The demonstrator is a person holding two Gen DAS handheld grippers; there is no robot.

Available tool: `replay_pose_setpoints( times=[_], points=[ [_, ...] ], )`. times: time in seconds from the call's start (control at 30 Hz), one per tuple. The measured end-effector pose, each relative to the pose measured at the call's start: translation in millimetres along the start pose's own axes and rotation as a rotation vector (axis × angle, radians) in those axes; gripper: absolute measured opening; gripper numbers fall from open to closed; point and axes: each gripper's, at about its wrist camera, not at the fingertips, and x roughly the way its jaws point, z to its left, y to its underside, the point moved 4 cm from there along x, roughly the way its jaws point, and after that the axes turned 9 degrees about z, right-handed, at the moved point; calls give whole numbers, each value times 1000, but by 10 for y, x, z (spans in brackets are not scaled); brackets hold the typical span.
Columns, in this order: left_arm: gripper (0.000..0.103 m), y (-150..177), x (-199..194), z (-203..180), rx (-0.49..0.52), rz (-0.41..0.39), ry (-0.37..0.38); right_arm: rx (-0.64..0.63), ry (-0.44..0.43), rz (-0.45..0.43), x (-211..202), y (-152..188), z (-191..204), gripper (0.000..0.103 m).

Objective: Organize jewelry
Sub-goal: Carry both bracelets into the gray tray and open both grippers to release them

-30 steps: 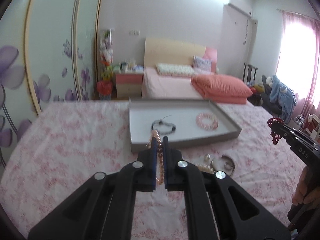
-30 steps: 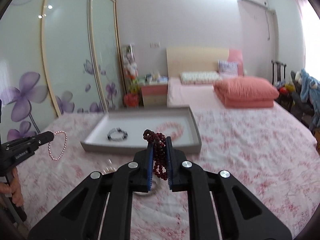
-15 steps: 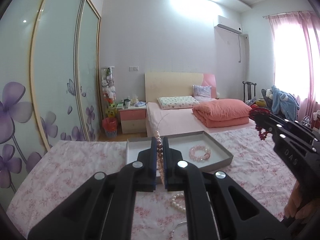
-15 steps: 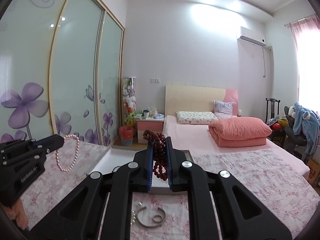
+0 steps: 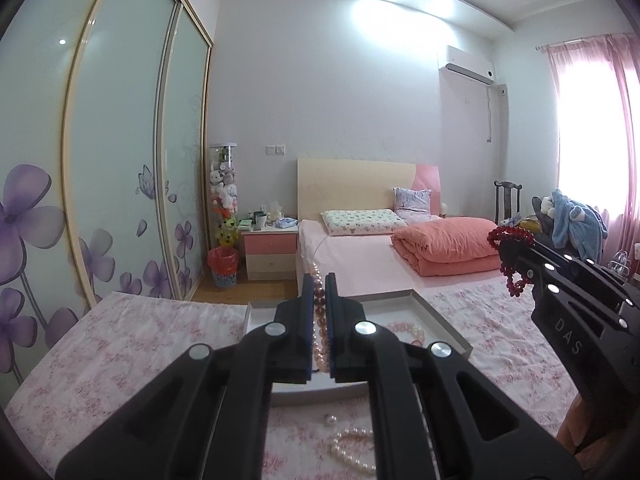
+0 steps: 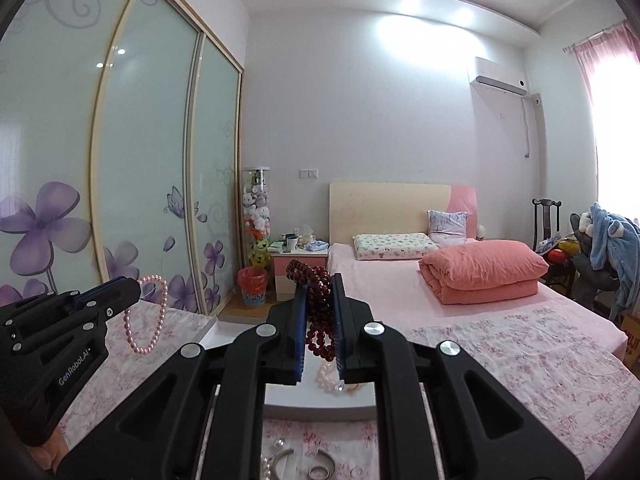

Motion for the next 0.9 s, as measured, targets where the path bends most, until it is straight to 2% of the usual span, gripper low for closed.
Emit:
replay_pose_setpoints(
  times=[0.63, 0.9],
  points=[
    [6, -13, 959, -15, -18, 87, -11, 36, 21, 96, 873, 82, -34, 12],
    [6, -2, 1402, -13, -14, 174, 6, 53, -12, 239, 1349, 260, -15, 12]
  ],
)
